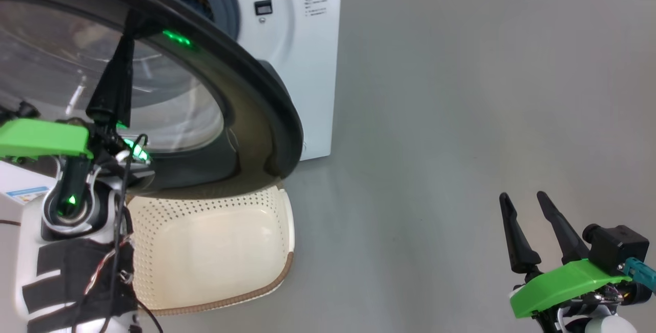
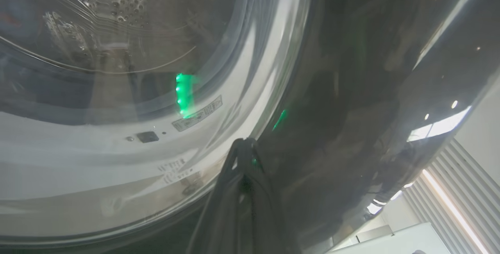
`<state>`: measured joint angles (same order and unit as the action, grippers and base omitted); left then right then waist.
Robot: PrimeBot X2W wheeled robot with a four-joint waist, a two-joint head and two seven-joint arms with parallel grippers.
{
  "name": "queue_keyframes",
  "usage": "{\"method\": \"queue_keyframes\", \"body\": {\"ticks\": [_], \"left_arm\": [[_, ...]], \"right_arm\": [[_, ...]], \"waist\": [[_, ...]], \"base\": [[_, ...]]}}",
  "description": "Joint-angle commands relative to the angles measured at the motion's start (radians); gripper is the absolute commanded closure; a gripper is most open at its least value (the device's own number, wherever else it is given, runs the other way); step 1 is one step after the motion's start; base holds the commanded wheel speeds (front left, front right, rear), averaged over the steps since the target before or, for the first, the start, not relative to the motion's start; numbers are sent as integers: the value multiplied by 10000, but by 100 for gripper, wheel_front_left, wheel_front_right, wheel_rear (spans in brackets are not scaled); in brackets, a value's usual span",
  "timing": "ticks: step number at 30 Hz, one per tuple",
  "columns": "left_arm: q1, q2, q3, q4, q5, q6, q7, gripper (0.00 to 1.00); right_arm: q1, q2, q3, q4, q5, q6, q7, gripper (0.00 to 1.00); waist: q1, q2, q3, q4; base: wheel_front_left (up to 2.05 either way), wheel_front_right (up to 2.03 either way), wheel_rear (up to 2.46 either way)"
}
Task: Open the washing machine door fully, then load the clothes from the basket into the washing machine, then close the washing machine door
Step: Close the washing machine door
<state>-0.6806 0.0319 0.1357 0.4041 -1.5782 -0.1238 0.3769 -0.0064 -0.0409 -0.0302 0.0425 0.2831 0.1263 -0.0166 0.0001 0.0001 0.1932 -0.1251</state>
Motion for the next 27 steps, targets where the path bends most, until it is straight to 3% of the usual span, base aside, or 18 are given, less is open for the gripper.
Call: {"method": "queue_keyframes", "body": {"ticks": [1,12,20,24,27], "left_arm": [[-419,225,199,-107,124,-69,-50,100],[-560,288,235,270,415,-69,-679,100],[-19,257,52,487,727,-69,-1365,100],[430,315,-274,456,1474,-69,-2071,100],[1068,680,-981,210,3103,-69,-3339,100]], "right_arm": [[-400,-93,252,-200,64,44,-133,0],[-509,-93,184,-63,94,44,-281,0],[-468,-93,-128,-34,-54,44,-259,0],[-451,-93,-278,-121,-195,44,-209,0],[-409,-93,-396,-198,-324,44,-139,0]], "waist": [[-1,-1,67,-113],[-1,-1,109,-125],[-1,-1,-94,251],[-1,-1,-210,505],[-1,-1,-415,723]], "base": [[0,0,0],[0,0,0],[0,0,0],[0,0,0],[0,0,0]]}}
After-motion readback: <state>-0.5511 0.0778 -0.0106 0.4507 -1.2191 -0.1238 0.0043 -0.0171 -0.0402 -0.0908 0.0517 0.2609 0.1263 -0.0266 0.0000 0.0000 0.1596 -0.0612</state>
